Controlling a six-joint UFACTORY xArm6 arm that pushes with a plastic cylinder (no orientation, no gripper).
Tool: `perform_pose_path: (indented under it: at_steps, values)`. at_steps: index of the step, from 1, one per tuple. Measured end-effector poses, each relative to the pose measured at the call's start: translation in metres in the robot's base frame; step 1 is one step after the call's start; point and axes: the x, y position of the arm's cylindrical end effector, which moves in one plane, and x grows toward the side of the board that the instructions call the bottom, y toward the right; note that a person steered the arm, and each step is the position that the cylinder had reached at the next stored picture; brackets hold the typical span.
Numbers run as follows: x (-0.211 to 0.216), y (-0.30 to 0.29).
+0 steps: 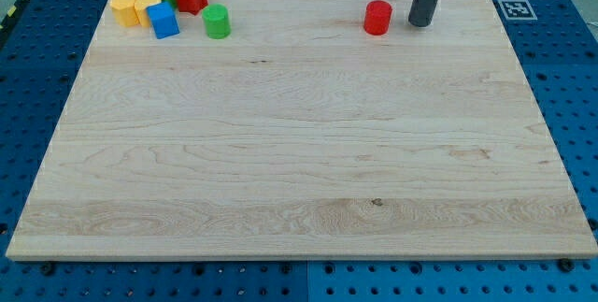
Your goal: Push red circle closer to green circle
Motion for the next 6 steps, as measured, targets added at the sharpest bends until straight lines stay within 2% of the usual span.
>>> perform_pose_path:
  at_steps: [2,6]
  values:
    - [0.0,-0.045]
    - [0.0,-0.198]
